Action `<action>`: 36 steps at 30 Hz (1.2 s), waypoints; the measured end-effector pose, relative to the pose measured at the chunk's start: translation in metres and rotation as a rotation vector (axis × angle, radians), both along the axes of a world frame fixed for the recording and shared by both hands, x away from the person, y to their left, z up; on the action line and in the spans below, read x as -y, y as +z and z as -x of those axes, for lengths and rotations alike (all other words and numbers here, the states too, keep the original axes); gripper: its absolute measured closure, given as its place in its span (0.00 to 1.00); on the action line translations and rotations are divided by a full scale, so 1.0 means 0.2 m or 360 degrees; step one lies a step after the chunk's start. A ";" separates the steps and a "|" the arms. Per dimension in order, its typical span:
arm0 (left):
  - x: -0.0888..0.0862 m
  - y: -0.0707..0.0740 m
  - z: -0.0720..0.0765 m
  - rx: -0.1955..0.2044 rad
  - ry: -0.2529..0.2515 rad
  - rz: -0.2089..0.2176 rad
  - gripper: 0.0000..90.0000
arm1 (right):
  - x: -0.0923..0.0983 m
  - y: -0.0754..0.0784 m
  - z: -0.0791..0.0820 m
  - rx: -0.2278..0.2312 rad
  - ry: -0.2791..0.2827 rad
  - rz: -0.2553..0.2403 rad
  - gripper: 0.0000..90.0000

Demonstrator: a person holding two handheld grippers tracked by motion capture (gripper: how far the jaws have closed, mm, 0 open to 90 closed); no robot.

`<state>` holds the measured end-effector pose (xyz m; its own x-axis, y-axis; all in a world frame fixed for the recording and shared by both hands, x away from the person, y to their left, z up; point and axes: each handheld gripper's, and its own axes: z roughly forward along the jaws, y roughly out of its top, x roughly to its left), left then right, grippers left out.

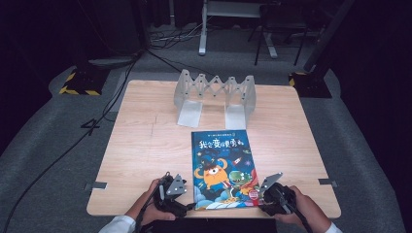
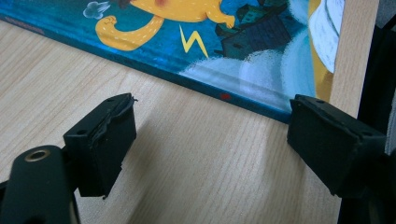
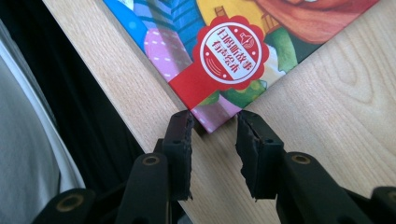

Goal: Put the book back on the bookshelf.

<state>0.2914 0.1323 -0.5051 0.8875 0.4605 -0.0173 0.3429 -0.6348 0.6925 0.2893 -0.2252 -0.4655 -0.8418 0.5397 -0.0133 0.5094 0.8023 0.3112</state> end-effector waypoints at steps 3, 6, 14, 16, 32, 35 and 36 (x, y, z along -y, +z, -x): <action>0.00 0.00 0.00 -0.0004 0.0000 0.0001 0.18 | 0.05 -0.02 0.03 0.0079 -0.0029 -0.0129 0.73; 0.00 0.00 0.00 -0.0008 -0.0002 0.0002 0.18 | 0.08 -0.04 0.06 0.0137 -0.0079 -0.0232 0.73; 0.00 0.00 -0.01 -0.0006 -0.0019 -0.0001 0.18 | 0.13 -0.09 0.05 0.0179 -0.0081 -0.0545 0.53; 0.00 0.00 -0.01 -0.0004 -0.0023 -0.0002 0.18 | 0.14 -0.09 0.04 0.0101 -0.0097 -0.0600 0.47; 0.00 0.00 -0.01 0.0000 -0.0033 0.0000 0.18 | 0.12 -0.05 -0.18 -0.0067 -0.0169 -0.0841 0.34; -0.01 0.00 -0.01 0.0000 -0.0033 -0.0001 0.18 | 0.10 -0.04 -0.27 -0.0081 -0.0194 -0.0879 0.34; -0.01 0.00 -0.01 0.0000 -0.0033 -0.0001 0.18 | 0.09 -0.04 -0.31 -0.0083 -0.0186 -0.0890 0.34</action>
